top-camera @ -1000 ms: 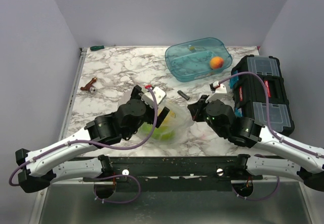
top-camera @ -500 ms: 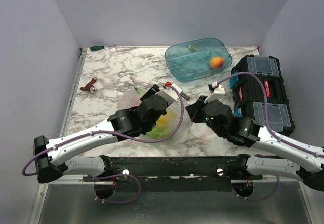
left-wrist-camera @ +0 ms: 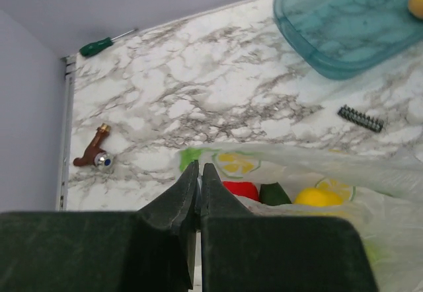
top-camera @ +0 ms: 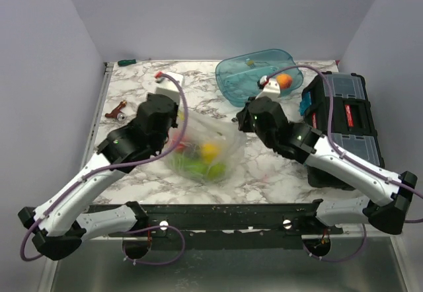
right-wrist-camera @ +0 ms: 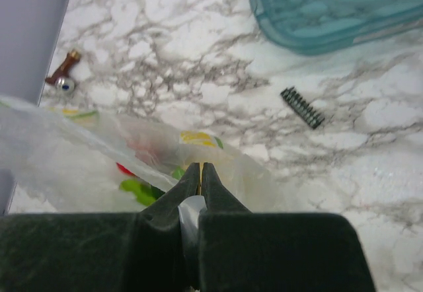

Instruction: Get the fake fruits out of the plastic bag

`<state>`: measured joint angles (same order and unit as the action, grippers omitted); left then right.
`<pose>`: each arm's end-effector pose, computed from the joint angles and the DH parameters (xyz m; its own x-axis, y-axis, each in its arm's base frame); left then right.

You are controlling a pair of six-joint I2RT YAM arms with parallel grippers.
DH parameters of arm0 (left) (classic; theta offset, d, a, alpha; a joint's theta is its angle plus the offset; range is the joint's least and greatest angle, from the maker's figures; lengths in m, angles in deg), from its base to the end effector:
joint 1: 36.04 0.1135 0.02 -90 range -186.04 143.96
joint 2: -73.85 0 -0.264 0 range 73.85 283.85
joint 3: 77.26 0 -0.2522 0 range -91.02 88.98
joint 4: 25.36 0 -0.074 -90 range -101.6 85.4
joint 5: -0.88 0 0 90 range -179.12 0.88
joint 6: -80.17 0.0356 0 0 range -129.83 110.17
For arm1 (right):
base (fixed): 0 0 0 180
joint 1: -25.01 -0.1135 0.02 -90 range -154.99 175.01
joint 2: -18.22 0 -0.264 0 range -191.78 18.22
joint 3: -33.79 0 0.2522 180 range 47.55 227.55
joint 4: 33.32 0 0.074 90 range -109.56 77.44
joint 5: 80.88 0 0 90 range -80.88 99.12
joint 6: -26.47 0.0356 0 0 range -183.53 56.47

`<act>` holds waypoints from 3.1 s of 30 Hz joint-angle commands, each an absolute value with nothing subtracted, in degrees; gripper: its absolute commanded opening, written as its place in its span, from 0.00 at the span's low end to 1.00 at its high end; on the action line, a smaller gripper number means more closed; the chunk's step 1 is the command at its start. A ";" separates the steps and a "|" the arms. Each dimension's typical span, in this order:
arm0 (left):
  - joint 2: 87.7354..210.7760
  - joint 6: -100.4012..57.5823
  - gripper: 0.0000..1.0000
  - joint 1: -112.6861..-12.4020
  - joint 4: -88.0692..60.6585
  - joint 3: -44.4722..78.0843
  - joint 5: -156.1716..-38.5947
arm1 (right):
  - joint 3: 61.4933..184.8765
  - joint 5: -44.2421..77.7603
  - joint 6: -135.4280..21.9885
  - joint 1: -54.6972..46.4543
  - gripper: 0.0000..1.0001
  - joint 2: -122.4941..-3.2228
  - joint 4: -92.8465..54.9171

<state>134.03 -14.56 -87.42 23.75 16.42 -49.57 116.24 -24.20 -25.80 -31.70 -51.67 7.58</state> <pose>0.1479 -0.1488 0.4141 -0.2622 0.2264 -0.9381 0.2156 0.9613 0.1717 0.1627 0.2122 0.3670 -0.4711 0.2141 -0.8557 -0.1831 0.9252 0.3324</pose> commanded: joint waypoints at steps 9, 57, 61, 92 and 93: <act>124.34 -23.57 0.00 -66.03 31.97 1.72 -57.29 | 161.35 -3.24 -39.42 -13.69 0.01 -85.40 12.61; 103.51 -59.73 0.00 -66.02 31.12 40.90 -111.98 | 107.84 0.91 -9.78 -32.79 1.00 -59.47 -17.51; 103.21 -59.02 0.00 -66.02 31.57 41.60 -112.02 | 107.34 0.06 -6.28 -32.93 0.86 -64.24 -17.49; 114.15 -33.70 0.98 -66.10 40.92 21.27 -89.73 | 90.44 4.92 -9.05 -34.95 0.01 -56.87 -32.47; 115.13 -34.72 0.99 -66.15 39.95 22.59 -89.57 | 90.60 4.74 -9.36 -34.95 0.01 -56.76 -32.17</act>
